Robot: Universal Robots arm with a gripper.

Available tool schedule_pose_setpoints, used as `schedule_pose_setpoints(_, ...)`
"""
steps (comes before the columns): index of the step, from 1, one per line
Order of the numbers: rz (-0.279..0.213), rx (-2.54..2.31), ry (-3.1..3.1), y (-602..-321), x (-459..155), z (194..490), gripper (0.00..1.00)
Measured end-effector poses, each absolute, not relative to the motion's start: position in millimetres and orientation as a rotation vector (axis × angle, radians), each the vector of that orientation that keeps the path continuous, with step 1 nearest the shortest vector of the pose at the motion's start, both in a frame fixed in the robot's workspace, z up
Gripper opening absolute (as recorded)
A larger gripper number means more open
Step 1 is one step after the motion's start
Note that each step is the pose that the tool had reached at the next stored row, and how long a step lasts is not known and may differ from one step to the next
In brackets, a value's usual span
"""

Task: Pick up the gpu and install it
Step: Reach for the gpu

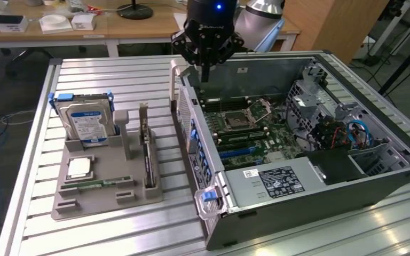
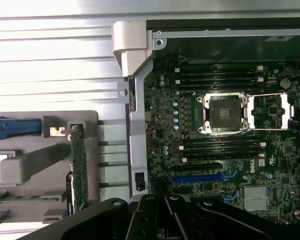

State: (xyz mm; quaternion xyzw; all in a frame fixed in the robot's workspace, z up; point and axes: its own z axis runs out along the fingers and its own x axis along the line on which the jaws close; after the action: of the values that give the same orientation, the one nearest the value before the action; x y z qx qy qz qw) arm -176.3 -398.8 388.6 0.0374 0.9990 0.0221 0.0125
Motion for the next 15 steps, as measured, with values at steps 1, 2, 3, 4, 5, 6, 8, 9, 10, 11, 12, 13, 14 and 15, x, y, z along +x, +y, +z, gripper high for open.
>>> schedule_pose_setpoints(1,0.069,0.117,3.114,-399,-177,389,0.11)
schedule_pose_setpoints(2,0.069,0.117,3.114,-399,-178,389,0.11)
schedule_pose_setpoints(3,0.069,0.117,3.114,-399,-179,389,0.11)
schedule_pose_setpoints(4,0.069,0.117,3.114,-399,-180,388,0.11)
schedule_pose_setpoints(5,0.069,0.117,3.114,-399,-181,388,0.11)
schedule_pose_setpoints(6,0.069,0.117,3.114,-399,-182,388,0.11)
schedule_pose_setpoints(8,0.069,0.117,3.114,-399,-185,388,0.11)
schedule_pose_setpoints(9,0.069,0.117,3.114,-399,-186,388,0.11)
schedule_pose_setpoints(10,0.069,0.116,3.114,-399,-187,388,0.11)
schedule_pose_setpoints(11,0.069,0.116,3.114,-399,-188,388,0.11)
schedule_pose_setpoints(12,0.069,0.116,3.114,-399,-189,388,0.11)
schedule_pose_setpoints(13,0.069,0.117,3.114,-399,-191,388,0.11)
schedule_pose_setpoints(14,0.069,0.117,3.114,-399,-192,388,0.11)
schedule_pose_setpoints(15,0.069,0.117,3.114,-399,-192,388,0.11)
